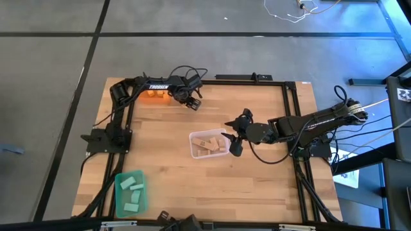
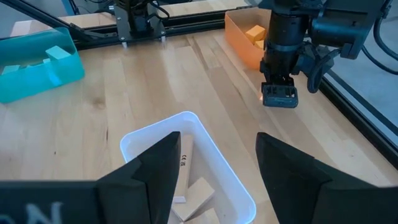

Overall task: Sort & place blocks by color
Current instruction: Put the yellow block into the orange bin

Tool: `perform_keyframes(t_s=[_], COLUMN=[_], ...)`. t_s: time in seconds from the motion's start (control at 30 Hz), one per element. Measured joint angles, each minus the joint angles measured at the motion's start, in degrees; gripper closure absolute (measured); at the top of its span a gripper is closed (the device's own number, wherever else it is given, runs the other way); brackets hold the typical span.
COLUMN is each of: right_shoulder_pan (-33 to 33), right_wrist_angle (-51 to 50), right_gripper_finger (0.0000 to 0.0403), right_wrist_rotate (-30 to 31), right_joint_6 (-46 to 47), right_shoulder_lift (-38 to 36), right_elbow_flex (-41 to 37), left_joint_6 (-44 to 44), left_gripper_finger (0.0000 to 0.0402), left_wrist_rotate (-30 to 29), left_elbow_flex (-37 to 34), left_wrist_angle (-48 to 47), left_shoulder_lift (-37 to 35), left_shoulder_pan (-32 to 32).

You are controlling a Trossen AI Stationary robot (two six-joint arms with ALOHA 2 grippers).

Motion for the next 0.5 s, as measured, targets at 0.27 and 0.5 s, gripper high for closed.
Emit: perform_keyframes(t_s=[0.27,0.5], right_shoulder_pan=[0.00,0.00], right_wrist_angle=[-0.01,-0.01], right_gripper_finger=[0.0194,0.0194], right_wrist_rotate=[0.00,0.00], right_joint_6=[-0.13,0.07], right_shoulder_lift=[0.00,0.00], right_elbow_flex=[0.00,0.00], left_joint_6=[4.40,5.76], left_gripper_finger=[0.0283,0.0283], left_wrist_rotate=[0.04,0.21], left_elbow_flex=[0.00,-0.28], left_wrist_angle=[-0.93,-2.15], left_shoulder_lift=[0.02,-1.65], left_shoulder_pan=[0.48,0.52])
